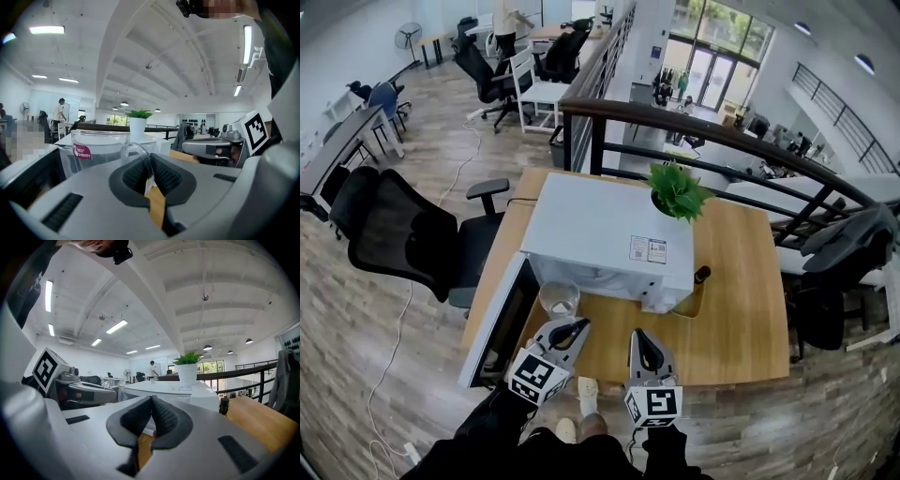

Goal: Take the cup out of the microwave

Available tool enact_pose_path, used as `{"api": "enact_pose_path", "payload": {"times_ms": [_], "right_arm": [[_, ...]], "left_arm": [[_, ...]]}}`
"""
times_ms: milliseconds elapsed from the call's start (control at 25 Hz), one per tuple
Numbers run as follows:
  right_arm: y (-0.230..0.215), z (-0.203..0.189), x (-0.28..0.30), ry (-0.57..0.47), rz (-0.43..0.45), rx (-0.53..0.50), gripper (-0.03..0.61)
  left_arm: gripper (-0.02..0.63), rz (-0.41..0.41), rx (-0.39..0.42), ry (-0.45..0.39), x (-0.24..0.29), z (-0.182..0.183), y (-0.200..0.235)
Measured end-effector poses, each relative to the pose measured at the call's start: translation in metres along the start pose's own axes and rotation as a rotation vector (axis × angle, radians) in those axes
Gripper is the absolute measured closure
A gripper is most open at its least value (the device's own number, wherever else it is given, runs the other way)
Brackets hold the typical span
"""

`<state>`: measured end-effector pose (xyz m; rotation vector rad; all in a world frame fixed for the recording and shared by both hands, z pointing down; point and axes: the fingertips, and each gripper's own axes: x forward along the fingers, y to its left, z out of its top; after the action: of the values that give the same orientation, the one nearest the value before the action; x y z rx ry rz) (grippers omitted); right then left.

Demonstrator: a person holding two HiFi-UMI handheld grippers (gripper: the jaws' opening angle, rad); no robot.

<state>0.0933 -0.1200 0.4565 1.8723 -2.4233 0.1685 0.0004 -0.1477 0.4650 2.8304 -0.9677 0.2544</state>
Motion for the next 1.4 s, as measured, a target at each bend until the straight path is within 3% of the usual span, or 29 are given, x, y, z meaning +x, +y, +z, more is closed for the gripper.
{"api": "enact_pose_path", "payload": {"times_ms": [400, 920, 1400], "right_arm": [[0.047, 0.031, -0.052, -0.051, 0.003, -0.034, 0.563], [0.099, 0.038, -0.112, -0.069, 0.012, -0.068, 0.563], [0.132, 0.028, -0.148, -0.059, 0.023, -0.086, 0.563]], "left_arm": [[0.589, 0.065, 0.055, -0.06, -0.088, 0.035, -0.019], [0.589, 0.112, 0.061, -0.063, -0.186, 0.029, -0.053], [0.589, 0.14, 0.038, -0.066, -0.236, 0.013, -0.069]]}}
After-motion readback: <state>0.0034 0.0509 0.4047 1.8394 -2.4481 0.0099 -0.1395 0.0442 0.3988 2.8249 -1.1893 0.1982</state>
